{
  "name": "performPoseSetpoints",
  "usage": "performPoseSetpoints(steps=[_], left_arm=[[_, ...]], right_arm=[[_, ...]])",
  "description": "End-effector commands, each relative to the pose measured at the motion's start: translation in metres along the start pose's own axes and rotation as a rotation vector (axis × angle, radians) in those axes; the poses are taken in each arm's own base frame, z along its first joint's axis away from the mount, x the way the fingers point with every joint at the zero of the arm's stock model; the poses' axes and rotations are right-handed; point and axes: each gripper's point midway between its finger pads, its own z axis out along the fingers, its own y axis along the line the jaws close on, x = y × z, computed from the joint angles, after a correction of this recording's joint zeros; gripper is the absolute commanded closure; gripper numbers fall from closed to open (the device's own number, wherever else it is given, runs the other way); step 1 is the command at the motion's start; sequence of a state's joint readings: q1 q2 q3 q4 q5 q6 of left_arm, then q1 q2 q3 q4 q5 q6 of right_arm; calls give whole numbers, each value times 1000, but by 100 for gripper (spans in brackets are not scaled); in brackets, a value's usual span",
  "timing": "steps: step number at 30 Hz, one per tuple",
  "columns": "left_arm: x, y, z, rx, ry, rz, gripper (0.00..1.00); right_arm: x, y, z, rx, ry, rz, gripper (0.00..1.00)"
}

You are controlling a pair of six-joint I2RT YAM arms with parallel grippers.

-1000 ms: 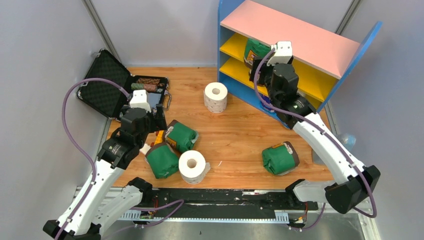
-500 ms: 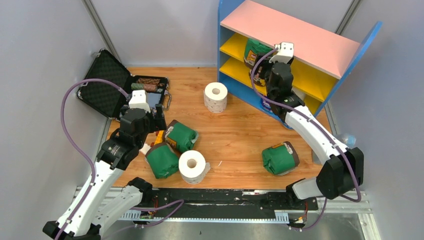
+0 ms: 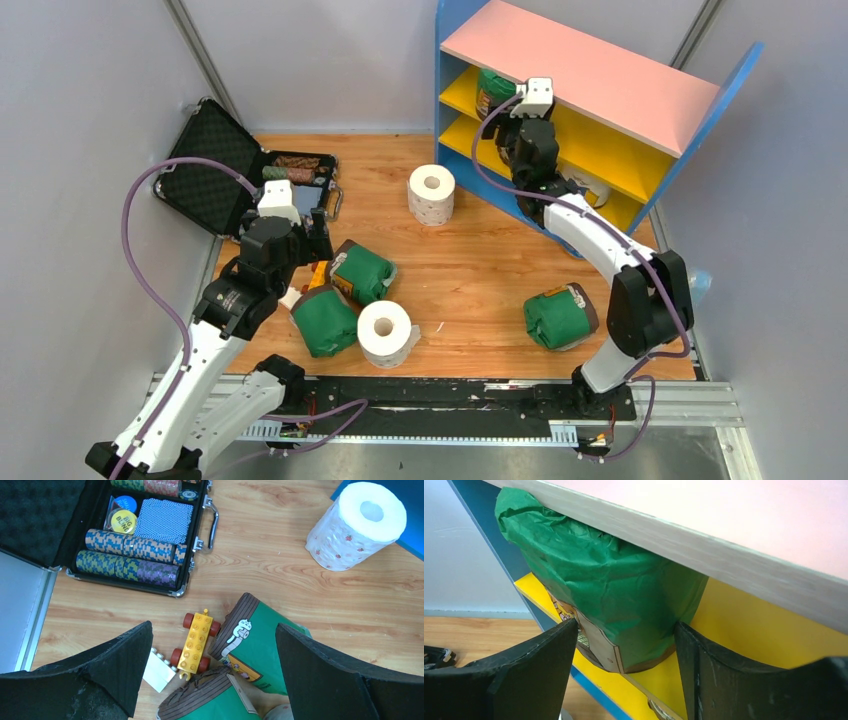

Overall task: Place and organize the paper towels onto the shelf
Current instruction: Place the paper towel on the shelf.

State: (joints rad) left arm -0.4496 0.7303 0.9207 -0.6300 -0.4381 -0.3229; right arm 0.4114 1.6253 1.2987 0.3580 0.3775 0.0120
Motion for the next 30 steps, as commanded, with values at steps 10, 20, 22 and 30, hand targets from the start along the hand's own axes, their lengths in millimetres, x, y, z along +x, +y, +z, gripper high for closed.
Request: performPoseSetpoints(steps=[10,20,22,30], left_arm=[[-9,1,-1,2,-38,1,0],[-9,2,-1,-7,-39,2,0],[-9,2,-1,-6,-40,1,0],[-10,3,-3,-5,-46,-2,0]], right_arm=[[-28,15,40,-42,-164,-14,29],[-38,22,61,-5,-197,33,27],[-37,22,60,-4,-190,31,26],[-25,33,23,-53,-112,16,19]])
